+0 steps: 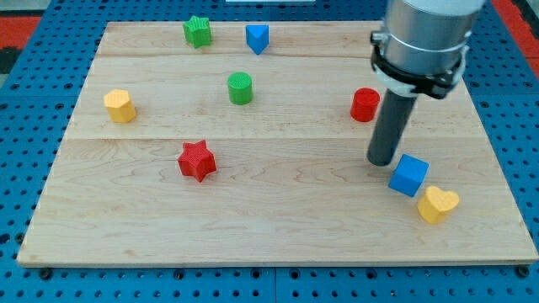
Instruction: Push the red circle into the blue cube
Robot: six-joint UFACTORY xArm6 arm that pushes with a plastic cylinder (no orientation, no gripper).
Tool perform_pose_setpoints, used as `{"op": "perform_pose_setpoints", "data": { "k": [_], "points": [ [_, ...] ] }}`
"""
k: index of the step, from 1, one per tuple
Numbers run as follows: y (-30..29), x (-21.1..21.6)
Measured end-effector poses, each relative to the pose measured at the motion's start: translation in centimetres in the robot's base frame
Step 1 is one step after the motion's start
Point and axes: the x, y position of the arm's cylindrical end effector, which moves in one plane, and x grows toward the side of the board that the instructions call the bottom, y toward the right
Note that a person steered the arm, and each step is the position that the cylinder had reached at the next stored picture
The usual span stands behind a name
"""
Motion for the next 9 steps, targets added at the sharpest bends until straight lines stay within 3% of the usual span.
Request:
{"op": "perform_pose_setpoints", "data": {
  "k": [1, 3, 4, 6, 7, 9],
  "points": [
    [1.1, 0.1],
    [4.4, -10.8],
    [0.4, -14.5],
    [-1.3, -5.8],
    [-2.2, -7.0],
    [-4.3, -2.2]
  ]
}}
